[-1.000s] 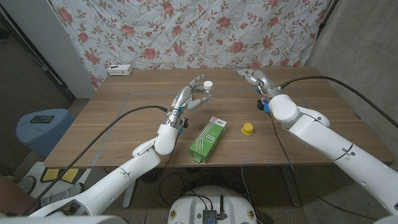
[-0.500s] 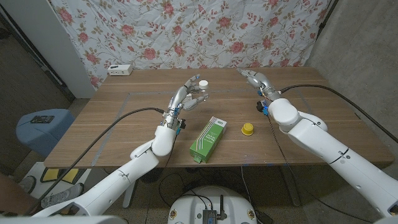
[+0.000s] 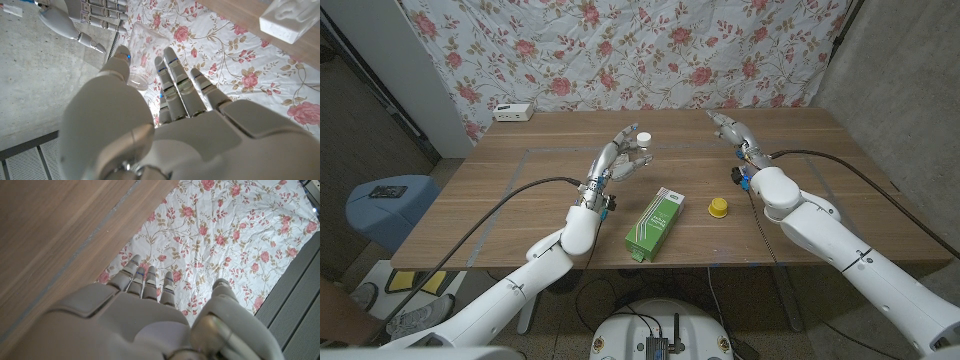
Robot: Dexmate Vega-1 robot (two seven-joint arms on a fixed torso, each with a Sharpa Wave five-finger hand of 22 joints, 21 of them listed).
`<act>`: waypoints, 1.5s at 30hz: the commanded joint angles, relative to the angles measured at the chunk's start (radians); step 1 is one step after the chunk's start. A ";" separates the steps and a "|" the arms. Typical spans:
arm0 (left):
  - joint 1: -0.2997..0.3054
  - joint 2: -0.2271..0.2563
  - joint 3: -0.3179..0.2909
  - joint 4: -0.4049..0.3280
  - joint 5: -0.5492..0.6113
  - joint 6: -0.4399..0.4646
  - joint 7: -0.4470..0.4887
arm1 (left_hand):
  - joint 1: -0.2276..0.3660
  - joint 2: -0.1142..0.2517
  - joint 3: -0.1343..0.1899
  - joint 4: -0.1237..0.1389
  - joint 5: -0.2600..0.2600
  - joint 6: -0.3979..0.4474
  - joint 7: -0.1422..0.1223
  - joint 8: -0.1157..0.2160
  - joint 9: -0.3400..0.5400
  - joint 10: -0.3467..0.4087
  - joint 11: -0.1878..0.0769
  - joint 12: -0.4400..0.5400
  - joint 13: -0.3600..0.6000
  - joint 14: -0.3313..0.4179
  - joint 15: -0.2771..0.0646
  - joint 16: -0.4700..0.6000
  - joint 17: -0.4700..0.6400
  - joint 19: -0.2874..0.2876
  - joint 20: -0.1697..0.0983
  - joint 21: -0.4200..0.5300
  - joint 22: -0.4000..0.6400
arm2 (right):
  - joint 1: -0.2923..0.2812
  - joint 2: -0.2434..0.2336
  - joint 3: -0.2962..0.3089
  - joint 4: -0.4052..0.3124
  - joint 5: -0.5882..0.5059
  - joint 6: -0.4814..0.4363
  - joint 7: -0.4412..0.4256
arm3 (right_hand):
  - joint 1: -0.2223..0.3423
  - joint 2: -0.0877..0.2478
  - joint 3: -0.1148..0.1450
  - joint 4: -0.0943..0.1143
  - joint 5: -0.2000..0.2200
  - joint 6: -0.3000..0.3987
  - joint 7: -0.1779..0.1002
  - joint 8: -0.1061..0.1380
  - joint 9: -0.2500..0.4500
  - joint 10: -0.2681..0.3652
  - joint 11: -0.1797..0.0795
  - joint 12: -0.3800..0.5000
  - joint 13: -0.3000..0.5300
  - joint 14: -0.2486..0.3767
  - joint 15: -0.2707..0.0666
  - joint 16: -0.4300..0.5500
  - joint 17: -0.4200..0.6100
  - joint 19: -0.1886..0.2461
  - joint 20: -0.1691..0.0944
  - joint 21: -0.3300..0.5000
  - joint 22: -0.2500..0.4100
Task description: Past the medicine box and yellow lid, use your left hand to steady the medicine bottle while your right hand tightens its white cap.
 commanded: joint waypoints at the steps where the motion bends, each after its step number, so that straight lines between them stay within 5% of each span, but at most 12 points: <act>1: 0.036 0.016 -0.014 -0.032 -0.016 0.022 -0.019 | -0.009 0.007 0.001 0.004 0.003 -0.006 0.000 -0.001 0.005 0.059 -0.063 0.004 0.004 -0.004 -0.081 0.003 0.003 -0.004 -0.063 0.000 0.002 | -0.014 0.051 0.012 0.120 0.067 0.196 0.042 | -0.002 -0.001 0.003 0.007 0.009 -0.002 0.006 0.006 -0.001 0.002 -0.004 -0.002 0.003 -0.001 -0.009 -0.001 0.002 0.003 -0.014 -0.003 0.000; 20: 0.057 0.016 -0.017 -0.015 -0.024 0.004 -0.013 | -0.007 0.008 0.001 0.002 0.004 -0.013 -0.017 0.000 0.005 0.055 -0.064 0.005 0.004 -0.008 -0.084 0.006 0.004 -0.010 -0.064 0.000 0.002 | 0.000 0.142 0.025 0.323 0.176 0.401 0.117 | -0.010 -0.003 0.004 0.004 0.009 0.031 0.017 0.021 -0.002 0.022 -0.024 0.007 0.001 0.007 -0.041 0.003 -0.002 0.007 -0.039 0.001 -0.001; 45: 0.074 0.023 -0.025 -0.002 -0.031 0.009 -0.009 | -0.002 0.004 -0.004 -0.003 0.003 -0.012 -0.024 0.003 0.005 0.042 -0.064 0.004 0.004 -0.023 -0.085 0.004 0.003 -0.014 -0.044 0.002 0.002 | 0.018 0.184 0.020 0.410 0.169 0.465 0.096 | -0.013 0.002 0.011 0.000 0.009 0.039 0.021 0.021 -0.003 0.037 -0.034 0.010 -0.001 0.020 -0.059 0.007 -0.006 0.013 -0.059 0.003 -0.002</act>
